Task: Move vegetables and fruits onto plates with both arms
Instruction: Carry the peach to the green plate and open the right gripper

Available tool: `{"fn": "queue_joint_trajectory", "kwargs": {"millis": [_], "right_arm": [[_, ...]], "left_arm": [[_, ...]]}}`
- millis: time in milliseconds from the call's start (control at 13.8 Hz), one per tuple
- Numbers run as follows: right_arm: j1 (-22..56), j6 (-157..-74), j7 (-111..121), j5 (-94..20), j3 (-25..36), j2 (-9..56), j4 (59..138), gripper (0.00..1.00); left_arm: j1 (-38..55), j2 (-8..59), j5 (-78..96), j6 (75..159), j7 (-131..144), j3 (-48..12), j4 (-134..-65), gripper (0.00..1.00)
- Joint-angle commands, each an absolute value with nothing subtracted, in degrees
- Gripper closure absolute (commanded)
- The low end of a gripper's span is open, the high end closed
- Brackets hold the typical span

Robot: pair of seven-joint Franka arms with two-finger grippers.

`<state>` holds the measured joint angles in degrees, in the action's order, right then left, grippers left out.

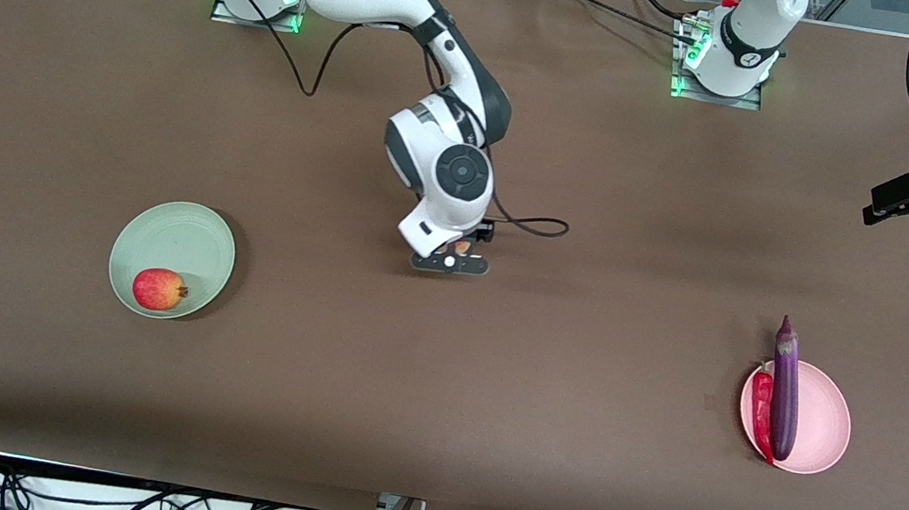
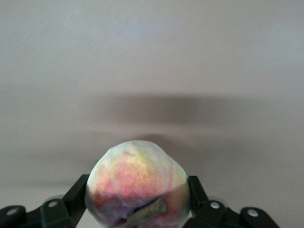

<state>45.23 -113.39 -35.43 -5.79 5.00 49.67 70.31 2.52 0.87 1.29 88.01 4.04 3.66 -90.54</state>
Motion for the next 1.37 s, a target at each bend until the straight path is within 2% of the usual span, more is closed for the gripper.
{"fn": "queue_joint_trajectory", "kwargs": {"millis": [0, 217, 505, 939, 1300], "right_arm": [[39.57, -107.42, -27.28, -5.8, 5.88, 45.45, 71.37, 0.81], [37.09, -100.13, -11.13, -5.97, 13.42, 44.74, 71.54, 0.81], [33.59, -98.44, 2.69, -5.8, 19.5, 45.35, 72.16, 0.81], [23.57, -100.63, 12.65, -6.5, 19.34, 46.67, 73.47, 0.81], [22.94, -104.41, 12.66, -8.96, 19.16, 47.46, 76.55, 0.8]], "left_arm": [[3.34, -0.35, 1.49, 88.59, 3.25, 4.39, -91.76, 0.0], [3.25, -0.35, 1.58, 88.59, 3.25, 4.48, -91.76, 0.0], [3.34, 0.0, 1.5, 88.59, 3.43, 4.57, -91.58, 0.0], [2.99, -0.17, 1.58, 88.33, 3.43, 4.83, -91.58, 0.0], [2.46, -0.26, 1.58, 88.33, 3.34, 4.75, -91.58, 0.0]]}}
